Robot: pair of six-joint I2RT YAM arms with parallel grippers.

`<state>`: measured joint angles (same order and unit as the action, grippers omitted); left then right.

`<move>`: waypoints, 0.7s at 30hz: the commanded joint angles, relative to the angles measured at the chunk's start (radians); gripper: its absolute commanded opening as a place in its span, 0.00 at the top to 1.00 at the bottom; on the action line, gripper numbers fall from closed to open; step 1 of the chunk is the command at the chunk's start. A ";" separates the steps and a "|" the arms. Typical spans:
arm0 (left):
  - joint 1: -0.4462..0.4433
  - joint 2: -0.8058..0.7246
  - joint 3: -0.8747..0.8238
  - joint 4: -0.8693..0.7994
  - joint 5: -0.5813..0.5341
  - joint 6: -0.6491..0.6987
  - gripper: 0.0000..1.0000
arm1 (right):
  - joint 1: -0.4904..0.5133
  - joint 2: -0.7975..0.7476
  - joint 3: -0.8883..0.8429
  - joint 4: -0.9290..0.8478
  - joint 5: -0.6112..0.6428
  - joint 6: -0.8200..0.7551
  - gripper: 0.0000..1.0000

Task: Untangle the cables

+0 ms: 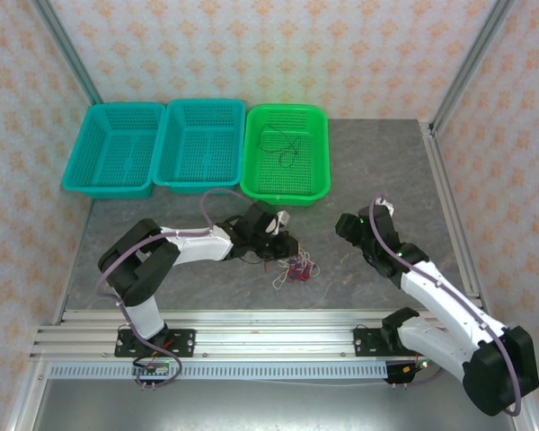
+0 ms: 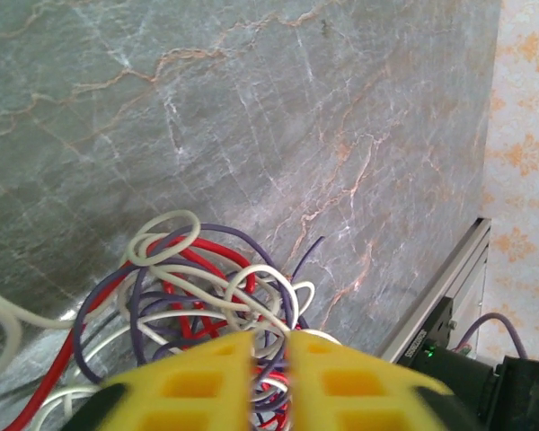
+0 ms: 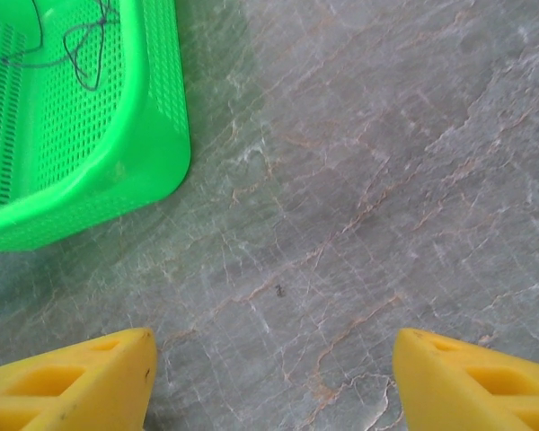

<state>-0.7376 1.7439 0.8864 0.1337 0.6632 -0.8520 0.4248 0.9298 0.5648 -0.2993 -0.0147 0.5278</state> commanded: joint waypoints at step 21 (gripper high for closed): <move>0.017 -0.010 -0.047 0.074 0.091 -0.002 0.76 | 0.000 0.061 0.036 -0.032 -0.061 0.007 0.30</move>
<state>-0.7258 1.7256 0.8478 0.1734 0.7261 -0.8421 0.4248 0.9913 0.5716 -0.3073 -0.0792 0.5278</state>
